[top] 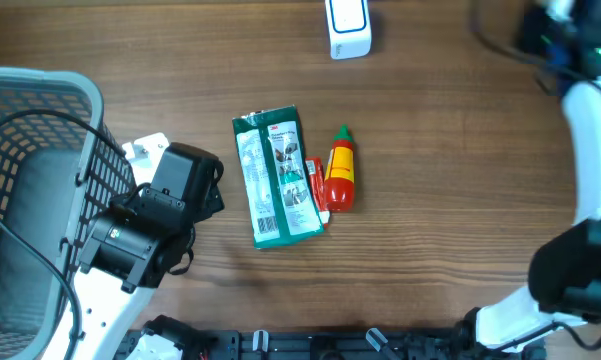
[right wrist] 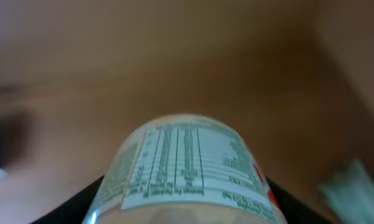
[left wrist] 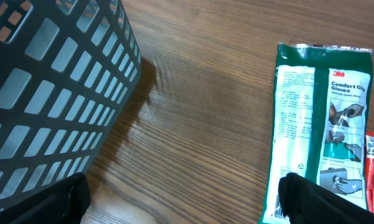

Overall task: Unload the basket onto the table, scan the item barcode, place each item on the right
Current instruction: 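Carry the jar to the right edge and set it down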

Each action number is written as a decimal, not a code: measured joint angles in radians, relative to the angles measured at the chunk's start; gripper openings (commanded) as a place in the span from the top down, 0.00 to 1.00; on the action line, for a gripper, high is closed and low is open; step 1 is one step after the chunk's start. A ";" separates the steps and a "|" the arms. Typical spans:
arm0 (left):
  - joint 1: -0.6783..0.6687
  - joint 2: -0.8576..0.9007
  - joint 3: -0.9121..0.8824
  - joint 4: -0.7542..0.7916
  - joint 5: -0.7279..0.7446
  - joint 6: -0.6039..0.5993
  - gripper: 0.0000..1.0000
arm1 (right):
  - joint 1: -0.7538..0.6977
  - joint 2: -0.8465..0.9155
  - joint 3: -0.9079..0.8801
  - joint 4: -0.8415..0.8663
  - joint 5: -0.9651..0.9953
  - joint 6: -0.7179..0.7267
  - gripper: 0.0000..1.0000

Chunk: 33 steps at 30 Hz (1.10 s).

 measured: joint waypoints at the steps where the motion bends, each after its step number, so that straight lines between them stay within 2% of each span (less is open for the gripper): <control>1: 0.000 0.000 0.000 -0.001 0.000 0.000 0.00 | -0.040 0.014 -0.007 -0.037 -0.004 0.006 0.38; 4: 0.000 0.000 0.000 0.000 0.000 0.000 0.00 | -0.191 0.098 -0.017 -0.144 -0.061 0.026 0.38; 8: 0.000 0.000 0.000 0.000 0.000 0.000 0.00 | -0.319 0.211 -0.019 -0.181 -0.092 0.075 0.37; 11: 0.000 0.000 0.000 0.000 0.000 0.000 0.00 | -0.383 0.289 -0.019 -0.152 -0.088 0.103 0.27; 12: 0.000 0.000 0.000 0.000 0.000 0.000 0.00 | -0.399 0.306 -0.019 -0.135 -0.084 0.106 0.27; 13: 0.000 0.000 0.000 0.000 0.000 0.000 0.00 | -0.413 0.321 -0.019 -0.124 -0.079 0.110 0.21; 14: 0.000 0.000 0.000 0.000 0.000 0.000 0.00 | -0.427 0.334 -0.019 -0.116 -0.075 0.113 0.08; 15: 0.000 0.000 0.000 0.000 0.000 0.000 0.00 | -0.439 0.341 -0.021 -0.107 -0.072 0.116 0.02; 19: 0.000 0.000 0.000 0.000 0.000 0.000 0.00 | -0.475 0.344 -0.005 -0.105 -0.067 0.127 0.00; 24: 0.000 0.000 0.000 0.000 0.000 0.000 0.00 | -0.478 0.334 0.193 -0.262 -0.064 0.159 0.00; 28: 0.000 0.000 0.000 0.000 0.000 0.000 0.00 | -0.446 0.208 0.340 -0.423 -0.087 0.276 0.00; 29: 0.000 0.000 0.000 -0.001 0.000 0.000 0.00 | -0.404 0.115 0.360 -0.480 -0.122 0.313 0.00; 33: 0.000 0.000 0.000 -0.001 0.000 0.000 0.00 | -0.222 -0.035 0.396 -0.621 -0.261 0.359 0.00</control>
